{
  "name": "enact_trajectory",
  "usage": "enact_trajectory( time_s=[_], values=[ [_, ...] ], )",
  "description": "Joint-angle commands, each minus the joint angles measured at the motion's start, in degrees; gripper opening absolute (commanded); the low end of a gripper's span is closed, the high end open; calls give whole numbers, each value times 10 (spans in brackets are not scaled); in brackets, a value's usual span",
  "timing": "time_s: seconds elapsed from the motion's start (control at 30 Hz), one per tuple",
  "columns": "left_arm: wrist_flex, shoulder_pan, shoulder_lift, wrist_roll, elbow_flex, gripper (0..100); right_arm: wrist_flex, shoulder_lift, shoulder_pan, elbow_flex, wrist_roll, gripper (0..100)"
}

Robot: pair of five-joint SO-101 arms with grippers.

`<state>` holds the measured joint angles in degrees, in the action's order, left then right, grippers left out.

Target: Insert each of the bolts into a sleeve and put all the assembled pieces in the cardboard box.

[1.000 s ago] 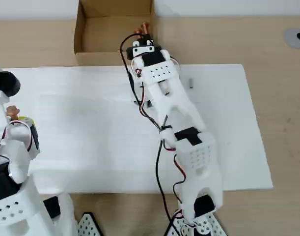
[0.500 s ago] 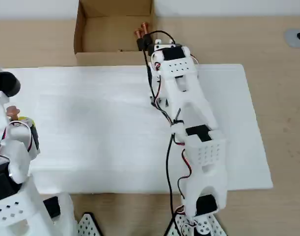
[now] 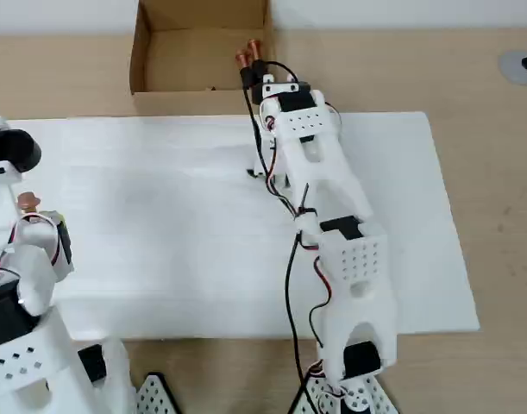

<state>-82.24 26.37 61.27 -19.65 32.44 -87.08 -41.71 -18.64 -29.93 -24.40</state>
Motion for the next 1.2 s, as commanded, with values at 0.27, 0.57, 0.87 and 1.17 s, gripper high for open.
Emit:
enact_trajectory(
  time_s=[0.27,0.57,0.87,1.17],
  values=[
    [11,4,7,-1,-3,6,-18,-4,-25,-146,18,132],
    [12,4,7,-1,23,6,-11,-105,-72,-223,27,229],
    [11,4,12,-1,56,6,-29,-203,-113,-480,26,228],
    [-11,4,12,11,55,6,-22,-214,-112,-520,26,229]
  ],
)
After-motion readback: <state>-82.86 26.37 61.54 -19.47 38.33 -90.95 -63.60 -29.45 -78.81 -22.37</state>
